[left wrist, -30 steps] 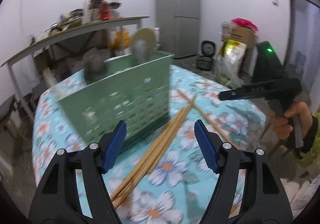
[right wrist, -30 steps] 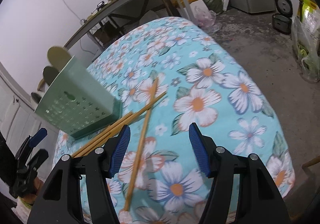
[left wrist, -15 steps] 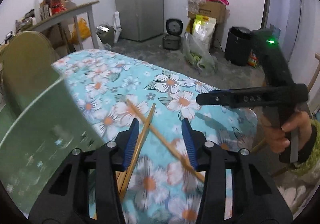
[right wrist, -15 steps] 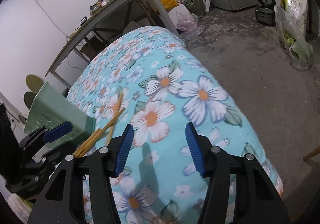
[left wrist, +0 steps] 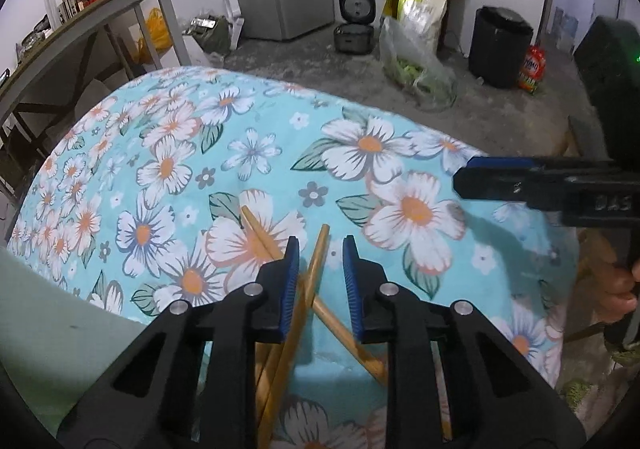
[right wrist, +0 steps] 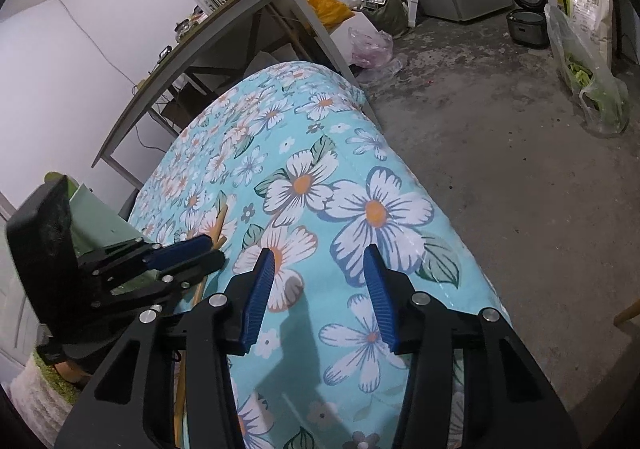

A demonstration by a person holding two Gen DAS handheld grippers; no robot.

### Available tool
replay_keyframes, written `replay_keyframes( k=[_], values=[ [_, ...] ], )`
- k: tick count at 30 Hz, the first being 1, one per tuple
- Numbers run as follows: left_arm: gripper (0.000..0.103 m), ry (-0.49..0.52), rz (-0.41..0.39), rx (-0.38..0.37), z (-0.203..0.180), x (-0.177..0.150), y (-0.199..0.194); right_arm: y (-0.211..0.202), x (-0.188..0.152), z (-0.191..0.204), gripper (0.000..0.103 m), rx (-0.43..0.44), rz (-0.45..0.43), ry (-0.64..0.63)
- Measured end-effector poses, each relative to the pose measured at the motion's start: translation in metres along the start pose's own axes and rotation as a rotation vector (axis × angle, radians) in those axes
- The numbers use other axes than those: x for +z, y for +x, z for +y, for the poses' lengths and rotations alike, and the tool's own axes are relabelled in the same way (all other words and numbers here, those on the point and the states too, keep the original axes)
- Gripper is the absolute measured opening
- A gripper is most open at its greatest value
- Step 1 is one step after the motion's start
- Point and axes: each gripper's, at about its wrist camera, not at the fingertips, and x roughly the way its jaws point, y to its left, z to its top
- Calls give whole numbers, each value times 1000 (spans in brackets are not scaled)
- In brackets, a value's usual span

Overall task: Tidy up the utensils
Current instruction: 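Grasp one bamboo chopstick with the left tool while the right tool grasps another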

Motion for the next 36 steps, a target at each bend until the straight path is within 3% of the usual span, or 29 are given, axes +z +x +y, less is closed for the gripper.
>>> replay_keyframes(
  k=[5,9,16,27,31,36],
  values=[
    [19,3,29,11,-1,1,9,-1,0,-1,46,7,-6,4],
    [11,-6,32,14,1,3,10,-1,0,-2,46,5,-9,8],
    [8,-25,-21,32,5,7,-16,-5,0,2,45,-6,-19,7],
    [5,-25,-178,110,5,2,-121,-21,1,13,39,12,-37,-9],
    [5,-32,-224,166,10,-11,-165,-24,3,20,39,74,-26,-7],
    [5,-74,-271,225,22,-31,-210,7,15,45,38,185,86,-8]
  ],
)
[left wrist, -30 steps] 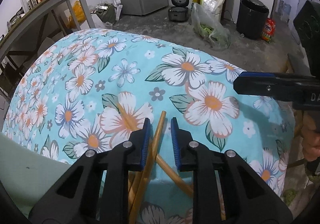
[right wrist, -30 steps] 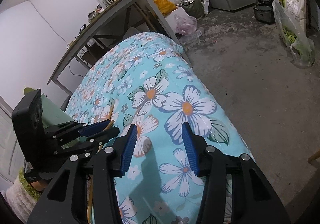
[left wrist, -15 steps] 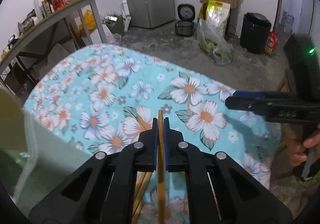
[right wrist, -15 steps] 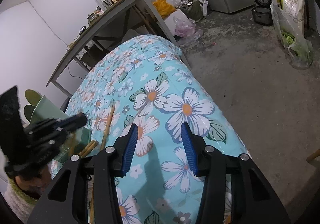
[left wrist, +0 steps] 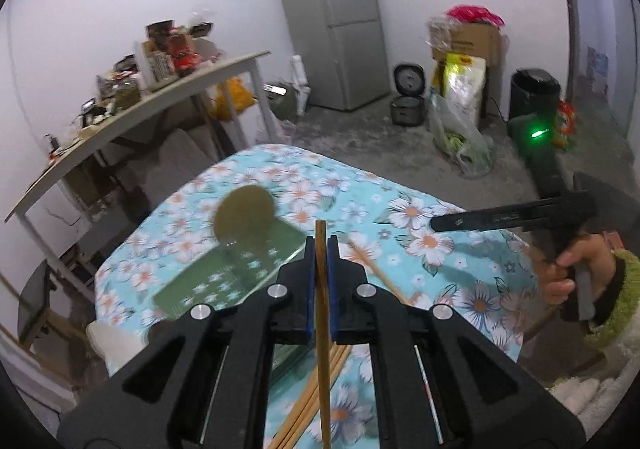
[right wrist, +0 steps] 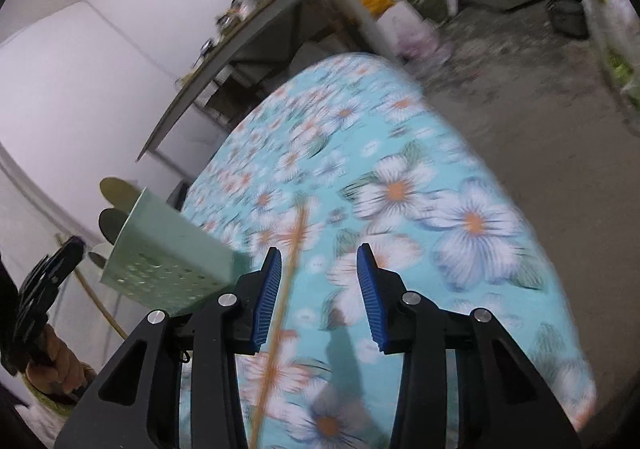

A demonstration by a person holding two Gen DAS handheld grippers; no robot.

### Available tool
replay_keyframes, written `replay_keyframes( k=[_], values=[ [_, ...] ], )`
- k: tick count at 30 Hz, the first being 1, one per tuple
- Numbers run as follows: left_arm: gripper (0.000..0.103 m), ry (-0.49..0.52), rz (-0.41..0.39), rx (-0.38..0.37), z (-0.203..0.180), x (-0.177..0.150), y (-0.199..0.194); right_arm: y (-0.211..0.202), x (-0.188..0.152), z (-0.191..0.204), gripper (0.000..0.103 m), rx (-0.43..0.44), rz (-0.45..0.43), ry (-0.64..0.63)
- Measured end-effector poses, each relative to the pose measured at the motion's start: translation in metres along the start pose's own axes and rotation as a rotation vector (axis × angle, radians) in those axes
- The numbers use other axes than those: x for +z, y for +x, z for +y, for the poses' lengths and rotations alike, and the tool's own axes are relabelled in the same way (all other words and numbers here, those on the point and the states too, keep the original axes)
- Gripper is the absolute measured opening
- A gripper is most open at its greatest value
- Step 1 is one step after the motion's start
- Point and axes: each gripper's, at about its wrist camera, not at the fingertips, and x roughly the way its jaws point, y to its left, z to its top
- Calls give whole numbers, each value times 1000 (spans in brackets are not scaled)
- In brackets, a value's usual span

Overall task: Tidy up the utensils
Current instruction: 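Grasp one bamboo chopstick with the left tool while the right tool grasps another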

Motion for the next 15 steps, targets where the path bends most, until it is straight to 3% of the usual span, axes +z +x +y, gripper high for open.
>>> replay_keyframes(
  k=[5,8,15],
  values=[
    [5,-54,-62,31,20,-6,-36,41,11,21,35,24,98,-16],
    [5,-83,-85,34,29,-10,-49,65,18,35,34,-21,138,-40],
    [5,-131,-134,34,46,-18,-72,112,19,58,31,-232,205,-147]
  ],
)
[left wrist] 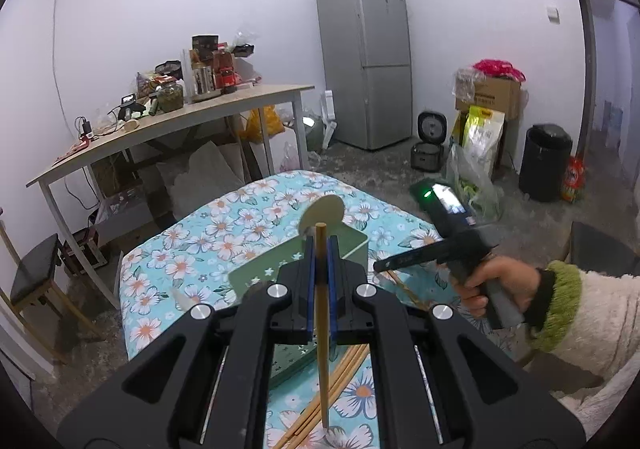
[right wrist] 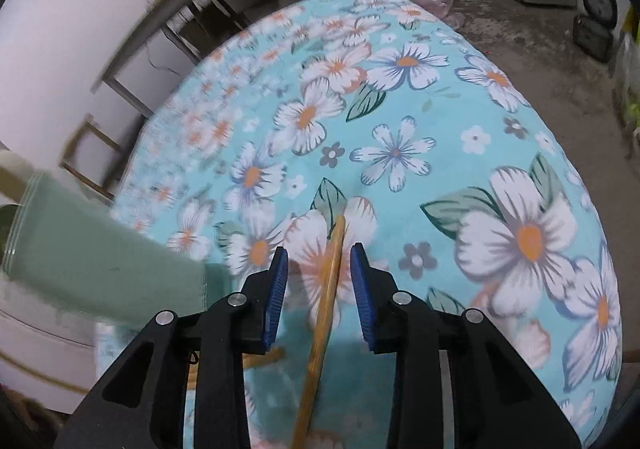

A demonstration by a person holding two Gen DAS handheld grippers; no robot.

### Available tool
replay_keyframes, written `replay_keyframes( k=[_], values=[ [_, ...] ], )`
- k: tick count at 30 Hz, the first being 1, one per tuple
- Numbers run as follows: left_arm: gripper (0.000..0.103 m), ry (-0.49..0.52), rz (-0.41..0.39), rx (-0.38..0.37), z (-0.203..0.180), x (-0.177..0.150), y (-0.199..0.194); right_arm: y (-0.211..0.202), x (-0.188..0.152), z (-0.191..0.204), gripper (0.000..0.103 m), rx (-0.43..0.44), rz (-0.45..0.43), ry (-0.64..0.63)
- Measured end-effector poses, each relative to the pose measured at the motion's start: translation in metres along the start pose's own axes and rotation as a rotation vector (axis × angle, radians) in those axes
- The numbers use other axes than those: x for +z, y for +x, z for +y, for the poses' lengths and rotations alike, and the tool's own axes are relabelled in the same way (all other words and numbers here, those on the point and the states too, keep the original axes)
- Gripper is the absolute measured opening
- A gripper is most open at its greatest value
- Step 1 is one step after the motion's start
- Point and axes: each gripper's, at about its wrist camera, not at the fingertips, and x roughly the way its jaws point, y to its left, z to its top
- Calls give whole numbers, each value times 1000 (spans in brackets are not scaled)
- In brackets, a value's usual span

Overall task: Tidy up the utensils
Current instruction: 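Grasp one bamboo chopstick with the left tool while the right tool grasps another, then carry both held chopsticks upright over the green holder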

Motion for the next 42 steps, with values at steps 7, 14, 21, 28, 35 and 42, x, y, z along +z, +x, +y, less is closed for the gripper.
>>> replay_keyframes(
  k=[7,14,21,28,35,42],
  values=[
    [5,-34,2,9,9,-6,-10,7,-3,13,7,-74,-9,-43],
    [5,-33,-25,32,9,-6,-22,-29,-7,14,6,-18,-94,-21],
    [5,-18,-56,43,1,-3,-39,-95,-14,10,6,31,-237,6],
    [5,-11,-103,42,-3,8,-63,-152,-24,5,6,73,-350,19],
    [5,-41,-196,15,3,40,-87,-199,-31,11,6,134,-451,2],
    [5,-76,-358,25,11,85,-101,-226,-34,22,6,177,-511,-37]
  ],
)
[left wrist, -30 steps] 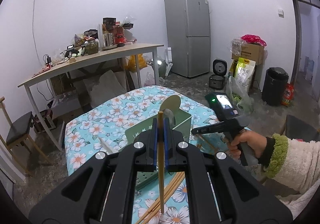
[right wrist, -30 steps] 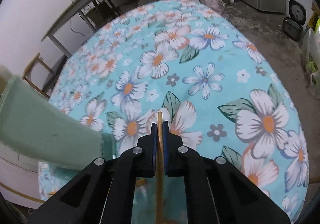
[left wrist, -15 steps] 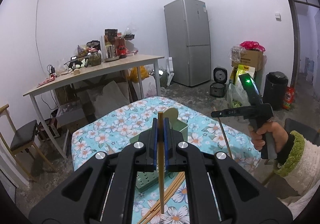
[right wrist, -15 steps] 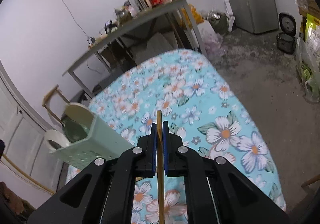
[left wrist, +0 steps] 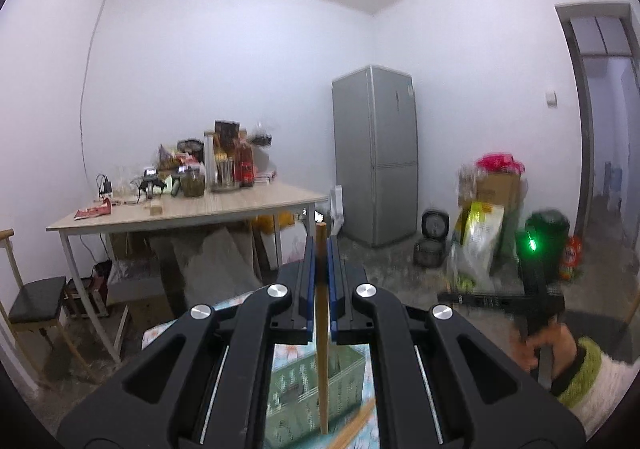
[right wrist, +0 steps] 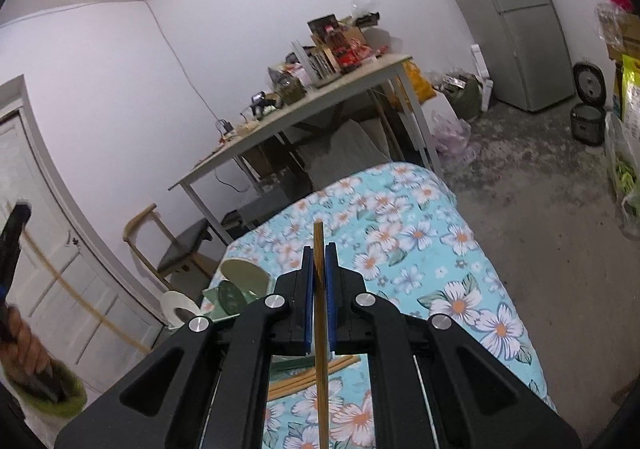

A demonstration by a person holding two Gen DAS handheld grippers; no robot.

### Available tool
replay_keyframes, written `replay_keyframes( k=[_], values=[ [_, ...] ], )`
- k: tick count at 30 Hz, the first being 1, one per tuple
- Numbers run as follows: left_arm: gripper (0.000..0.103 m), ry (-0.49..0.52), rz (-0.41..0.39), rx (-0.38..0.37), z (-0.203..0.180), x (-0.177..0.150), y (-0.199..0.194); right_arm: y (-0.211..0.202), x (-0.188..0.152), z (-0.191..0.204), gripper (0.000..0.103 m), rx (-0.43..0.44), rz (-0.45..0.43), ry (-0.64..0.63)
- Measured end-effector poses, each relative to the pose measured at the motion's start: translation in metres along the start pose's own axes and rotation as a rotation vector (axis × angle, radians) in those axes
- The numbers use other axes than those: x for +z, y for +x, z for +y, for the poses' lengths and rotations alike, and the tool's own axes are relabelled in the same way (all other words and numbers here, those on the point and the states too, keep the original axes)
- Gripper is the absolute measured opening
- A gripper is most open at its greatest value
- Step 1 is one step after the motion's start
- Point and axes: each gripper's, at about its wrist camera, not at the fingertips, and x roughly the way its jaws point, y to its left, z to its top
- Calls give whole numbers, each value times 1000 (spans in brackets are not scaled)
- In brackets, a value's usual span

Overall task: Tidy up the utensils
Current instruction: 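Carry both held chopsticks upright over the green holder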

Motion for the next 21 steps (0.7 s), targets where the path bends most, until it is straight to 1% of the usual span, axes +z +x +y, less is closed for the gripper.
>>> replay_keyframes(
  k=[5,8,10,13,16,21],
  values=[
    [5,-53,-71,6,11,19,19,-5,0,6,6,27,-5,-7],
    [5,-69,-88,27,17,22,38,-2,0,6,6,35,-3,-10],
    [5,-80,-80,38,21,19,52,-1,0,6,6,39,-3,-10],
    [5,-87,-57,64,26,7,76,1,1,5,6,47,0,-6],
    [5,-123,-9,81,38,-15,103,3,1,3,6,50,7,-2],
    [5,-182,54,117,62,-49,132,5,1,1,6,53,16,-1]
  ],
)
